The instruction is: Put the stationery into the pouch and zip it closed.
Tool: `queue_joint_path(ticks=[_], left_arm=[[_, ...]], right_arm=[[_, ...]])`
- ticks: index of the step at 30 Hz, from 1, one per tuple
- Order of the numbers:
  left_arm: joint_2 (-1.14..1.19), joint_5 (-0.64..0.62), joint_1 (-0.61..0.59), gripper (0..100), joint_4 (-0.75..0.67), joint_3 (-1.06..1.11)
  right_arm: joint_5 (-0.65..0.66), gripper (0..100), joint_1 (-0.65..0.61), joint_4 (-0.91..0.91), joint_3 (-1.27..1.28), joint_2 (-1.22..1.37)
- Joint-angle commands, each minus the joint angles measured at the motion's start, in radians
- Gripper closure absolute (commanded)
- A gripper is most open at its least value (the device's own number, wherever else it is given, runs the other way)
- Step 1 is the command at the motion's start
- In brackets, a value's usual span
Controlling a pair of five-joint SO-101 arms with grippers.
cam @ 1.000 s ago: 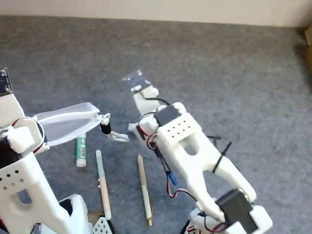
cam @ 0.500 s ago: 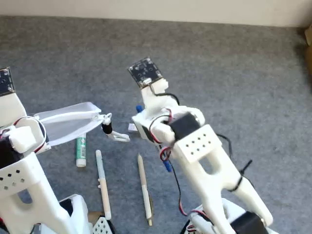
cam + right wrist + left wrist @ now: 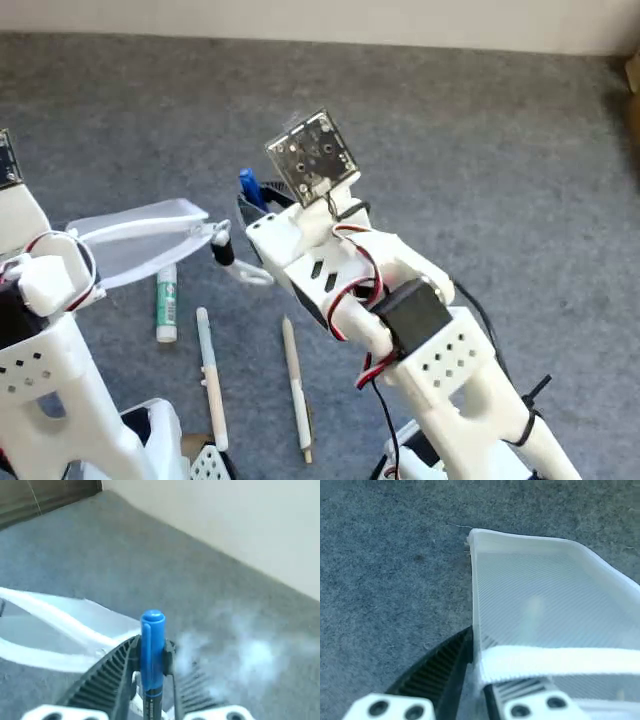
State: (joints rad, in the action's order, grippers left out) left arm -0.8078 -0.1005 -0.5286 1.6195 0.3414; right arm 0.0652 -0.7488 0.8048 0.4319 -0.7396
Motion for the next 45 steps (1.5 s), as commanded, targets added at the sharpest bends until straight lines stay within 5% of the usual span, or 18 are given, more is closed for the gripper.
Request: queue_joint_path(ticks=[1,22,45], left_arm=[[0.004,-0.043,0.096,99,-0.049,-0.050],[0.004,-0.051,0.131,99,-0.051,-0.022],[0.001,-0.046,0.176,99,-0.051,0.001]], right_arm=[[-0.009,99.3,-0.013,-0.051,-0.018,-0.044],[-0.002,99.3,-0.191,-0.484,-0.019,-0.038],[-0.002,99.3,-0.197,-1.026,0.148,0.119]])
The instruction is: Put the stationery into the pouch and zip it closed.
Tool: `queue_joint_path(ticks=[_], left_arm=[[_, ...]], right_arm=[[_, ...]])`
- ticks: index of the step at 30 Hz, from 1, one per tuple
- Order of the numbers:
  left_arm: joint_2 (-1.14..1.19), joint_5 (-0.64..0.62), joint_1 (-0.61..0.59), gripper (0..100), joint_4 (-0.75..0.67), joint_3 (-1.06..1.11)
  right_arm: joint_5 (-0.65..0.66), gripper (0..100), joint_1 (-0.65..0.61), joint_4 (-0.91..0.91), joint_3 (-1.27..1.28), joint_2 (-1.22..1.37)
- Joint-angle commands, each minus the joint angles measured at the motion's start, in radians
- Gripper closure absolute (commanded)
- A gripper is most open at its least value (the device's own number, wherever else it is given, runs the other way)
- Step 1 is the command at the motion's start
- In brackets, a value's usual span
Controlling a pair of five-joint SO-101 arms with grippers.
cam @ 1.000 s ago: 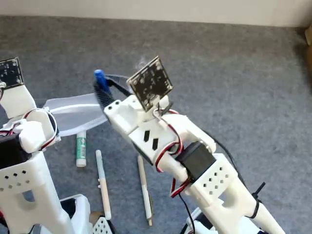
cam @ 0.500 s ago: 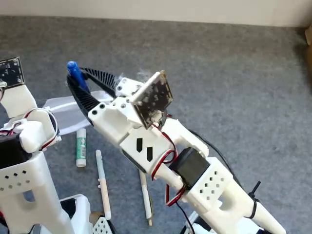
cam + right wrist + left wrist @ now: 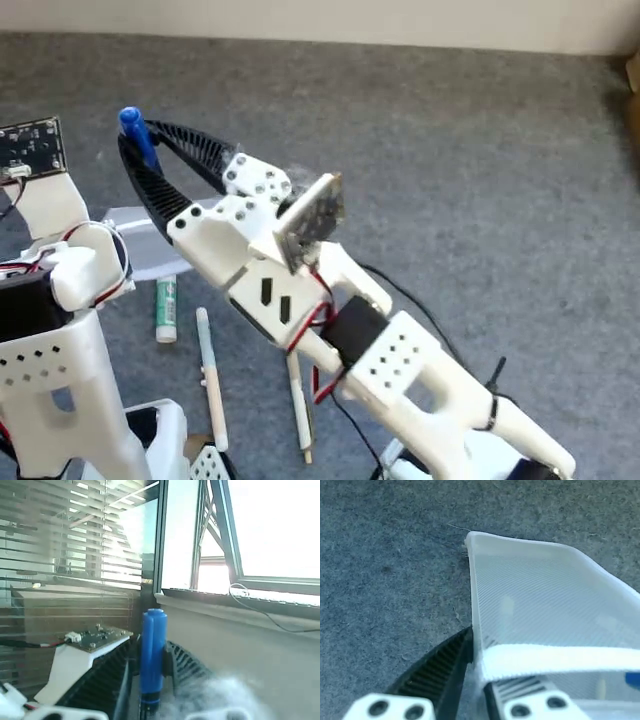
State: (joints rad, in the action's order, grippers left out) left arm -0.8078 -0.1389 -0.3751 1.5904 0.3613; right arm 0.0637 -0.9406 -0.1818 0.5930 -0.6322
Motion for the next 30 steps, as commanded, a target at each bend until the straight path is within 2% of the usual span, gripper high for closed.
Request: queue_joint_path(ticks=[1,16,24,30], left_arm=[[0.001,-0.008,0.021,99,-0.021,-0.019],[0.004,-0.008,0.015,99,-0.023,-0.021],[0.005,-0.009,0.015,99,-0.032,-0.016],[0.005,-0.011,-0.033,99,-0.034,-0.016]], right_arm=[[0.000,99.3,-0.005,-0.039,-0.012,0.022],[0.000,99.3,-0.030,-0.035,0.145,0.024],[0.002,99.3,-0.088,-0.031,0.274,-0.202],[0.002,99.3,-0.102,-0.031,0.318,-0.219]])
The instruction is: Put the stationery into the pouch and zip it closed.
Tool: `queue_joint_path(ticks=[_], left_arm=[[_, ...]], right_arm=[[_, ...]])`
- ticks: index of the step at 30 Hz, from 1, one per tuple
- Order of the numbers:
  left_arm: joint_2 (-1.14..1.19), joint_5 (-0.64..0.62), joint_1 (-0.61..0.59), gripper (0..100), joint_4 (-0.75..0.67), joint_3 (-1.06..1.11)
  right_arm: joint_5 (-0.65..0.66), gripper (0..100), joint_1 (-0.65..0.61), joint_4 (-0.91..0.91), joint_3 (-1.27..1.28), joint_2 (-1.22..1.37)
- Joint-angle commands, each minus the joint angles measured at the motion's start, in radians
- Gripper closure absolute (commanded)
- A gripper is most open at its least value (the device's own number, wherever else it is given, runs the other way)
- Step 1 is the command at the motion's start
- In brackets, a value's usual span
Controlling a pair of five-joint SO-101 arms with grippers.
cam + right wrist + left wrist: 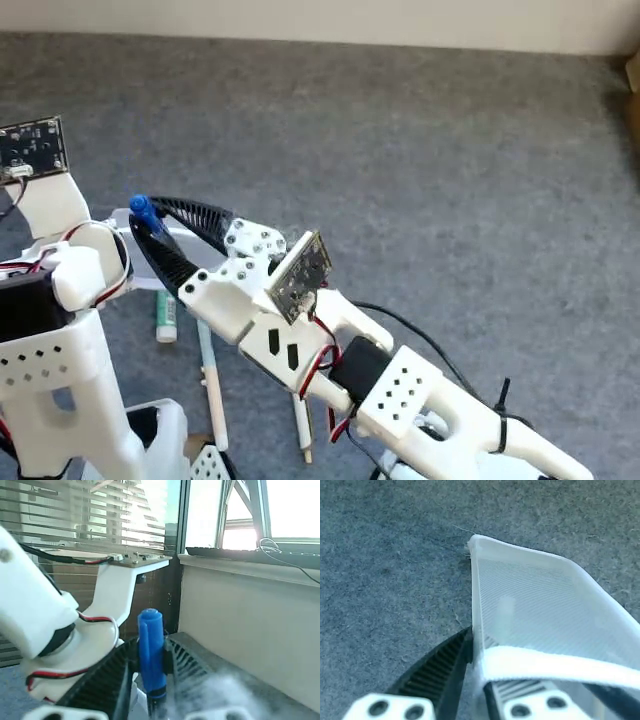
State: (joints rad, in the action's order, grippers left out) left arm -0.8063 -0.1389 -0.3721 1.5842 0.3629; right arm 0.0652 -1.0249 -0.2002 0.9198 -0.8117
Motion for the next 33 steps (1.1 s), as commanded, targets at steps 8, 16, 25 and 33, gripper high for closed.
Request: queue_joint_path(ticks=[8,16,25,33], left_arm=[[0.004,-0.011,-0.047,99,-0.028,-0.018],[0.004,-0.011,-0.047,99,-0.028,-0.019],[0.004,-0.009,-0.053,99,-0.028,-0.018],[0.002,-0.006,-0.053,99,-0.026,-0.016]], right_arm=[[0.000,95.2,-0.012,-0.013,0.050,-0.042],[0.000,86.3,0.019,0.107,0.050,-0.048],[0.000,86.4,0.021,0.421,-0.170,-0.045],[-0.006,86.4,0.015,0.760,-0.392,-0.039]])
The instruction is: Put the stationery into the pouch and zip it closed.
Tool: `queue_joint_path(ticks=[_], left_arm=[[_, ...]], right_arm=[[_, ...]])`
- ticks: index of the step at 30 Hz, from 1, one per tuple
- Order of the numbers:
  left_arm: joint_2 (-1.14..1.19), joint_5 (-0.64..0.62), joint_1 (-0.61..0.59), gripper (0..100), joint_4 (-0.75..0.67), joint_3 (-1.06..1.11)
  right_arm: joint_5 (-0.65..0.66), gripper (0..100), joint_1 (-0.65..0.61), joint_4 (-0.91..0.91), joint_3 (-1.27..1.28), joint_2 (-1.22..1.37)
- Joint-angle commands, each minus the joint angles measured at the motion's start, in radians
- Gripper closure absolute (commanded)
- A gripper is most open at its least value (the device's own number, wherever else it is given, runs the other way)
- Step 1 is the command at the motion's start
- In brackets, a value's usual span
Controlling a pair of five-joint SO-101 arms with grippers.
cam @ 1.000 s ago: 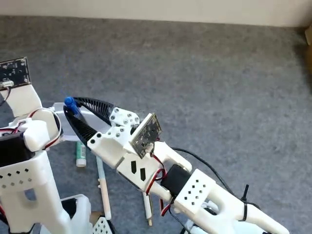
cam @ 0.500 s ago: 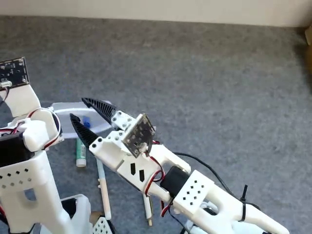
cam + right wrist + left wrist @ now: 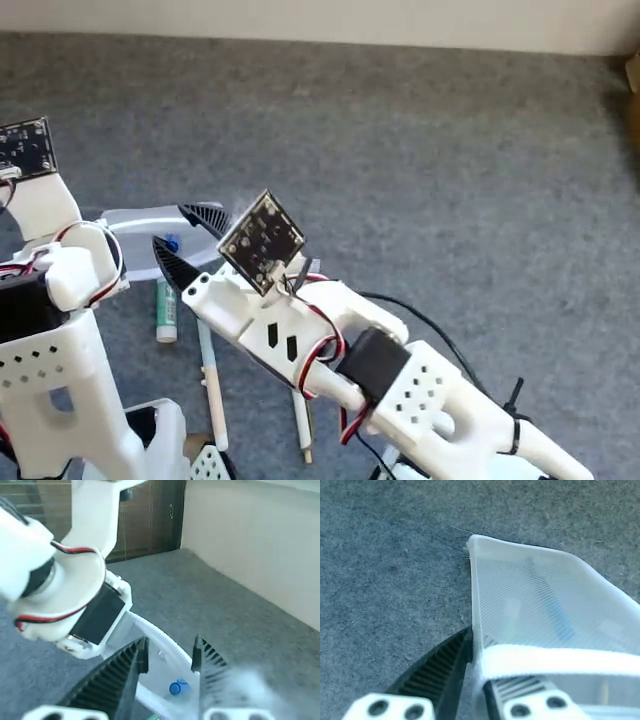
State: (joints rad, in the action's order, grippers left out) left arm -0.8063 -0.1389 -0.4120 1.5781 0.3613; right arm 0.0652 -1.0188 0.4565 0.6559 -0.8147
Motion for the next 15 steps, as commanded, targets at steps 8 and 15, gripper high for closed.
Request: queue_joint_path(ticks=[8,15], left_arm=[[0.002,-0.006,-0.018,99,-0.018,-0.015],[0.002,-0.006,-0.068,99,-0.021,-0.015]], right_arm=[[-0.009,86.4,0.007,0.435,-0.217,-0.045],[-0.218,86.4,0.013,0.742,-0.222,-0.038]])
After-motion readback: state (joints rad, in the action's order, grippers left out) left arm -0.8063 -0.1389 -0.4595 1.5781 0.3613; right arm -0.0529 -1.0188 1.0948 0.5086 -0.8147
